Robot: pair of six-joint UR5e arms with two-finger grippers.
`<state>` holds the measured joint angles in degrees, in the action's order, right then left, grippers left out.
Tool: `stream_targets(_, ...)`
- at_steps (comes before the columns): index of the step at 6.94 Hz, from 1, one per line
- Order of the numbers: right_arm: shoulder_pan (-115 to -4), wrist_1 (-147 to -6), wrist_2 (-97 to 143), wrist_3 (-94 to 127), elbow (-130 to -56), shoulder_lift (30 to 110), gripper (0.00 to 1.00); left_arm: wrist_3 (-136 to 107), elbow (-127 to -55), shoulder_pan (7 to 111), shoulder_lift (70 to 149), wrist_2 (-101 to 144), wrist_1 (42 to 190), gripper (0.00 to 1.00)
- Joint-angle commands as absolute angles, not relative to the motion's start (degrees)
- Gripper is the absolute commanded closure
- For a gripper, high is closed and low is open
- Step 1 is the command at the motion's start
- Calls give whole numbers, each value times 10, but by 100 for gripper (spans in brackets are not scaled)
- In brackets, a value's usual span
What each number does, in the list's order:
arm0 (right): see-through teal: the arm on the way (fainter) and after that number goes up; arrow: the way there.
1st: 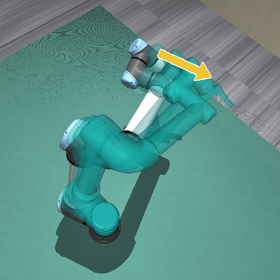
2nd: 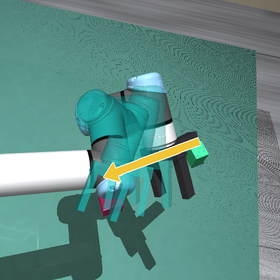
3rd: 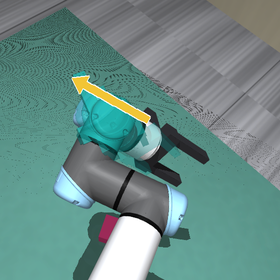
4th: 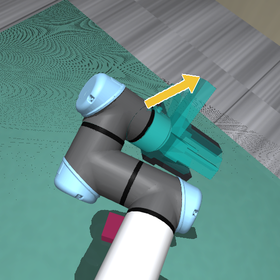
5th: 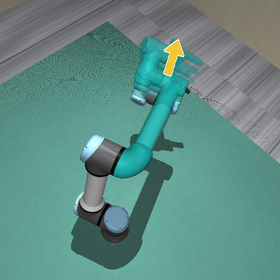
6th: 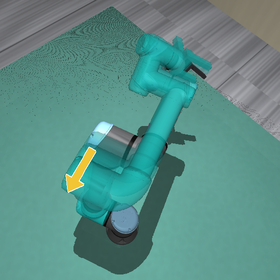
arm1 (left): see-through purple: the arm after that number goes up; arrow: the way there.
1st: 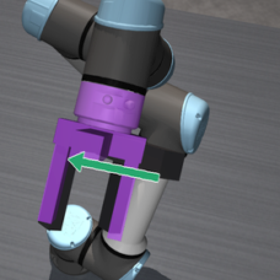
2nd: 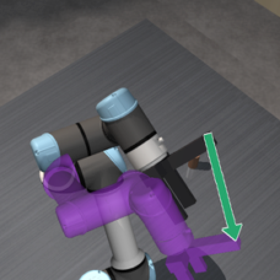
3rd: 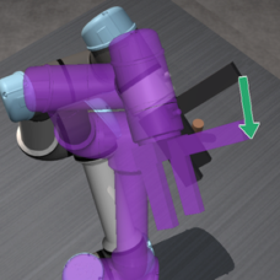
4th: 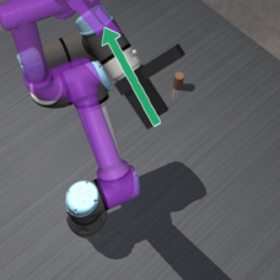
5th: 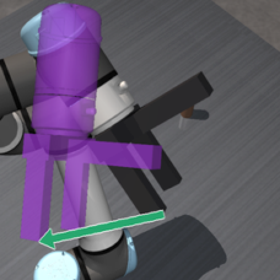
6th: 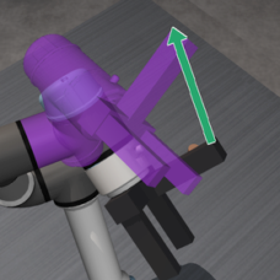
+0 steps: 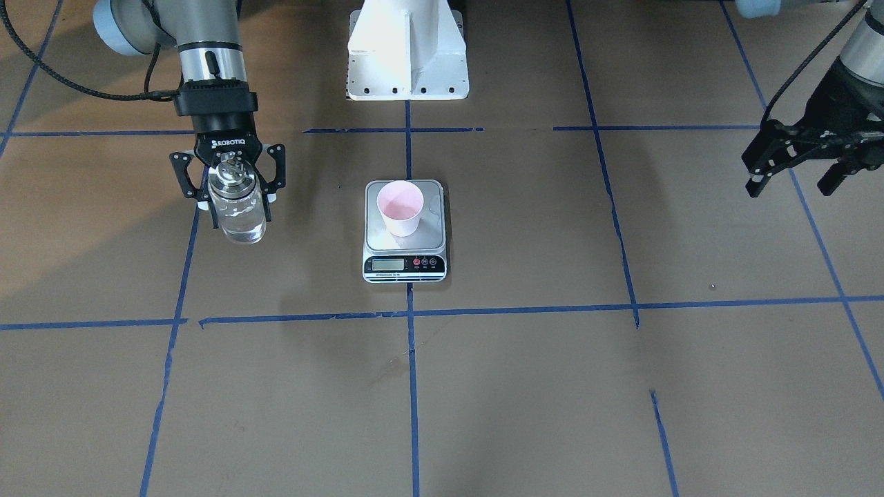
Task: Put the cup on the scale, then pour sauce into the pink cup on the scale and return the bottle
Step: 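Lift the glass bottle and carry it toward the pink cup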
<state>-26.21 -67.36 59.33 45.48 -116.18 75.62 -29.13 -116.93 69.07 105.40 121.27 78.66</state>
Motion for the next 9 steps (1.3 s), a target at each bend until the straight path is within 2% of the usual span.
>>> stream_targets(1,-260,-686,568,280,-1159,748,100,-147,-1141,736,1023,1213,791,0)
stream_targets(4,-211,-719,455,145,-1154,746,100,29,-1109,793,982,1209,794,0)
stream_targets(6,-201,-721,419,97,-1151,745,100,194,-1010,852,961,1215,893,0)
stream_targets(7,-170,-749,348,97,-1129,742,100,193,-1002,857,930,1215,955,0)
stream_targets(9,-138,-836,276,87,-1109,702,100,199,-995,858,919,1215,987,0)
